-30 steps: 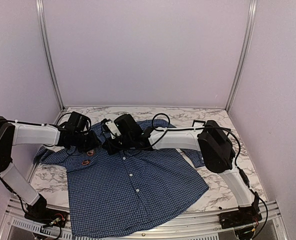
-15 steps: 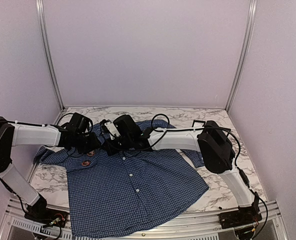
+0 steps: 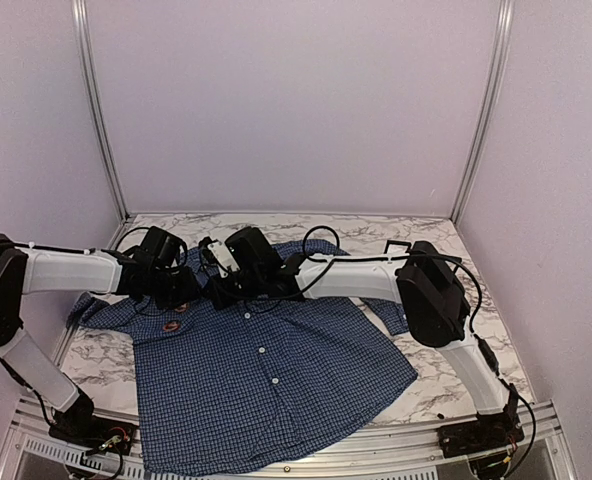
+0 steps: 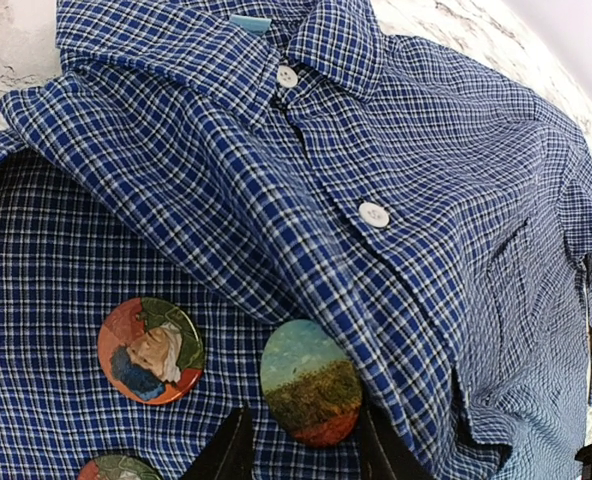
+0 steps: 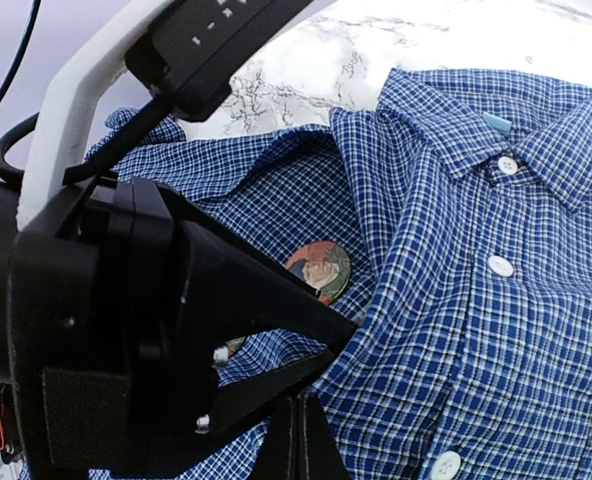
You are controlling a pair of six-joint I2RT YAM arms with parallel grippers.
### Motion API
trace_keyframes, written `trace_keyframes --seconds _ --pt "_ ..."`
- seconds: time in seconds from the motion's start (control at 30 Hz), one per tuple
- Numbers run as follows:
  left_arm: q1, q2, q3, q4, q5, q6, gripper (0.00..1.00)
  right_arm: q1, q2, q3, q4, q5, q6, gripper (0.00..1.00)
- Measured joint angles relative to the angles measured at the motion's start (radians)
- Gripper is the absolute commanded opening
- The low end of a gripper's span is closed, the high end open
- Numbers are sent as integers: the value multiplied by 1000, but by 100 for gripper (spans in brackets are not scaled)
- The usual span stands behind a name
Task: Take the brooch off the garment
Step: Pick up the brooch from the flattened clothing.
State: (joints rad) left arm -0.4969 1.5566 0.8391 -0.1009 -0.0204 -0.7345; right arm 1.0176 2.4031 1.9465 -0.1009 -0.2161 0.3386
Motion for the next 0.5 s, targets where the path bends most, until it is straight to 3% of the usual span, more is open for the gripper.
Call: trace_keyframes --seconds 0.5 --pt "0 15 2 -1 -46 9 23 1 0 7 -13 1 -9 0"
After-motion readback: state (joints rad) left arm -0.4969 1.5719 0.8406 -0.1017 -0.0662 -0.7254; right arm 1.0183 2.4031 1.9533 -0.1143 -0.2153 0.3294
